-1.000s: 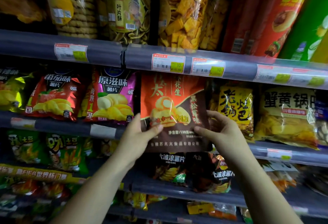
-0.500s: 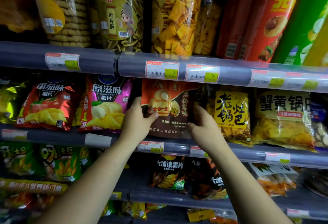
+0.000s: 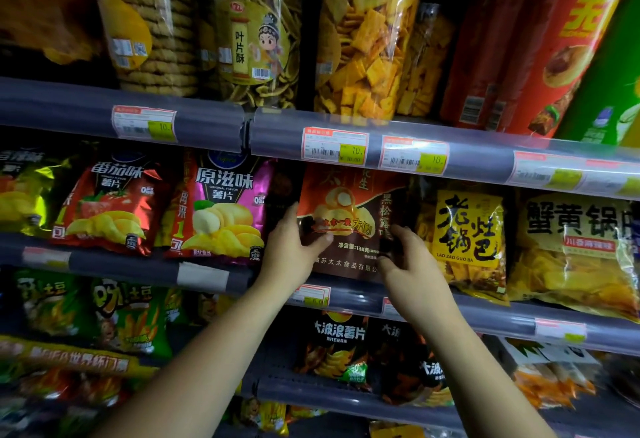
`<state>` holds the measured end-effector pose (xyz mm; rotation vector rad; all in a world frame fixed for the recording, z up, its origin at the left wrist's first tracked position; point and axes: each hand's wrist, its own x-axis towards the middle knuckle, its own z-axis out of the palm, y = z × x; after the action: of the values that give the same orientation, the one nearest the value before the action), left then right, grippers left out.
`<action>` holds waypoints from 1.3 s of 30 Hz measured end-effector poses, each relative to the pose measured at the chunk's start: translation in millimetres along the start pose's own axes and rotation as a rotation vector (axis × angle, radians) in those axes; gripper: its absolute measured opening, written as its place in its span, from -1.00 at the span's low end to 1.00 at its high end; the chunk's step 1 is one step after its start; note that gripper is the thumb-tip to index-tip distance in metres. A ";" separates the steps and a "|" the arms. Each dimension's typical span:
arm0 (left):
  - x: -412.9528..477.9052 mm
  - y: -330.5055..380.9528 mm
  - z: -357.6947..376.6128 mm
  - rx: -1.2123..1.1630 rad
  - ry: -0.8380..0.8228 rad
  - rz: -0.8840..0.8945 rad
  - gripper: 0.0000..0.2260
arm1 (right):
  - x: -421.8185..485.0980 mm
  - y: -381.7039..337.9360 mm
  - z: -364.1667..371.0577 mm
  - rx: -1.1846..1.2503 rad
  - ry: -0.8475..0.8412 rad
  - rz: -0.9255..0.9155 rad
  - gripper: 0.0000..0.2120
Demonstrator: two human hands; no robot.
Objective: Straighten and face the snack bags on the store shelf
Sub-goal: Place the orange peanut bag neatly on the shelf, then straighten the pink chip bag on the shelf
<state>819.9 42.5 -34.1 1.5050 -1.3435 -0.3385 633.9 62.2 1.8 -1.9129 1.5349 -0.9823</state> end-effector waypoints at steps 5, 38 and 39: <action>-25.4 -4.2 -25.3 -0.059 0.002 0.099 -0.43 | -3.3 -7.8 -5.8 -0.008 0.080 -0.040 -0.52; -96.0 -16.6 -144.4 -0.584 -0.118 -0.354 -0.45 | 15.5 -47.5 75.0 0.956 -0.741 0.128 -0.34; -103.4 -14.0 -142.8 -0.575 -0.135 -0.364 -0.45 | 13.6 -44.5 74.0 0.978 -0.821 0.140 -0.29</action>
<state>902.2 198.9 -27.9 1.2367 -0.9483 -0.9837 720.6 55.5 -7.3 -1.1991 0.5172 -0.5675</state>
